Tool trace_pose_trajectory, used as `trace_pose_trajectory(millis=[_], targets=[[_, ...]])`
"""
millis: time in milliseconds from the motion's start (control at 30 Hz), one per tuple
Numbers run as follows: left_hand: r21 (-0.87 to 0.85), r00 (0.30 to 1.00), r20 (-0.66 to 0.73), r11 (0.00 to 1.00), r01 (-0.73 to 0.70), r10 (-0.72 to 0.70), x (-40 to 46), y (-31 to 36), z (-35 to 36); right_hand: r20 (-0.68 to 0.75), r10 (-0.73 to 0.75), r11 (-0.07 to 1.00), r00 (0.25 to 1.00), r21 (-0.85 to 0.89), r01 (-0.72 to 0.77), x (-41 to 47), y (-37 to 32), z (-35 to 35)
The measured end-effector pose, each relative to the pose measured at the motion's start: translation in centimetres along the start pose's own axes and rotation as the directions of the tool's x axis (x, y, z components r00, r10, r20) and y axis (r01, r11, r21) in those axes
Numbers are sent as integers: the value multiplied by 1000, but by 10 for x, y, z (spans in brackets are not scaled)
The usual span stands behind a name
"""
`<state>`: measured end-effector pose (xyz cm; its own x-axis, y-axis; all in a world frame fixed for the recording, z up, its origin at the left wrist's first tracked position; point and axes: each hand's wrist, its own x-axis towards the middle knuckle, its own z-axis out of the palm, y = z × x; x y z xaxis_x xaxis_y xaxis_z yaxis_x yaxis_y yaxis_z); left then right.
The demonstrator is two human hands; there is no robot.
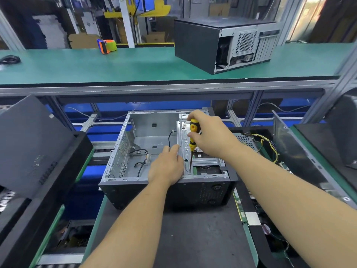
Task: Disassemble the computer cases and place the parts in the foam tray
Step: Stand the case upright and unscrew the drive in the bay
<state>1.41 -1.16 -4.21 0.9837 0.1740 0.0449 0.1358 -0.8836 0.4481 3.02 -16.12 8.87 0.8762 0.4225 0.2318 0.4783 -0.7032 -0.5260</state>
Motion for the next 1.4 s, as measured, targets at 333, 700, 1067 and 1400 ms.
trace_pose_trajectory(millis=[333,700,1067,1400], targets=[[93,962,-20,959,-269,272,-12,-1,-3,-110,58,998,992,29,-55,0,2,-6],[117,953,-35,948,-296,302,-9,-1,0,-154,81,996,985,40,-76,0,0,-1],[151,952,-65,946,-288,300,-12,5,4,-284,178,973,942,194,-126,0,27,1],[70,930,-73,933,-354,359,-7,100,15,-437,378,920,816,275,-279,-23,96,-46]])
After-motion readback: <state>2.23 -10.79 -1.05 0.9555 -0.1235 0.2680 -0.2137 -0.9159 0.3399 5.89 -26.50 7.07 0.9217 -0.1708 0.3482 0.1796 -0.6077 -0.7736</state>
